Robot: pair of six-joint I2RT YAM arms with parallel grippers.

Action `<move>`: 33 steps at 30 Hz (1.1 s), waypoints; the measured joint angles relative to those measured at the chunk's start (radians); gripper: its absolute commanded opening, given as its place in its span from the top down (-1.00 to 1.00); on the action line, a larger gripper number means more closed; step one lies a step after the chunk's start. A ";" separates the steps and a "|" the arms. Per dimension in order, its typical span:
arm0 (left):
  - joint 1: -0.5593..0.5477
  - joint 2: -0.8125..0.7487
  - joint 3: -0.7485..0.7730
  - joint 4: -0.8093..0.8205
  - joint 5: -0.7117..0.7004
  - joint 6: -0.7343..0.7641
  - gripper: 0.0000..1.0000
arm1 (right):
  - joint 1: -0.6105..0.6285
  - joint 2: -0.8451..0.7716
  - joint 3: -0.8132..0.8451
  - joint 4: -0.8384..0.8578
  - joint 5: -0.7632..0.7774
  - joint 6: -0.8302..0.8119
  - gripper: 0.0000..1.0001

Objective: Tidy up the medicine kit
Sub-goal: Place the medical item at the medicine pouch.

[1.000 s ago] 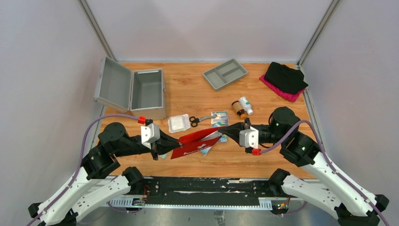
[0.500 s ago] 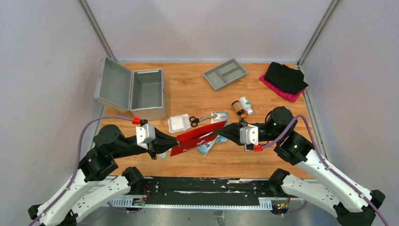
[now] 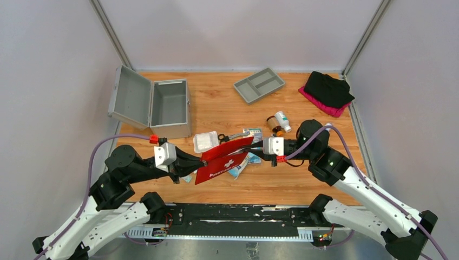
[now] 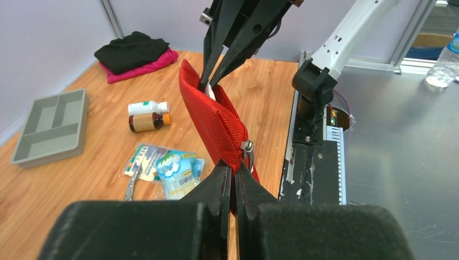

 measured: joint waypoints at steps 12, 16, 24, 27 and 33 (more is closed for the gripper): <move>0.000 -0.010 -0.011 -0.011 -0.063 0.009 1.00 | 0.000 -0.052 0.013 -0.045 0.044 -0.012 0.47; 0.000 -0.010 -0.014 -0.024 -0.122 0.016 1.00 | 0.000 -0.081 0.015 -0.027 0.066 0.007 0.46; 0.000 -0.026 -0.025 -0.065 -0.429 0.008 1.00 | 0.000 -0.090 0.023 -0.027 0.259 0.153 0.39; 0.000 -0.063 -0.033 -0.078 -0.572 -0.002 1.00 | 0.000 -0.053 0.024 -0.036 0.350 0.257 0.36; 0.000 -0.151 -0.034 -0.095 -0.838 -0.029 1.00 | 0.011 0.126 -0.012 0.036 0.463 0.557 0.29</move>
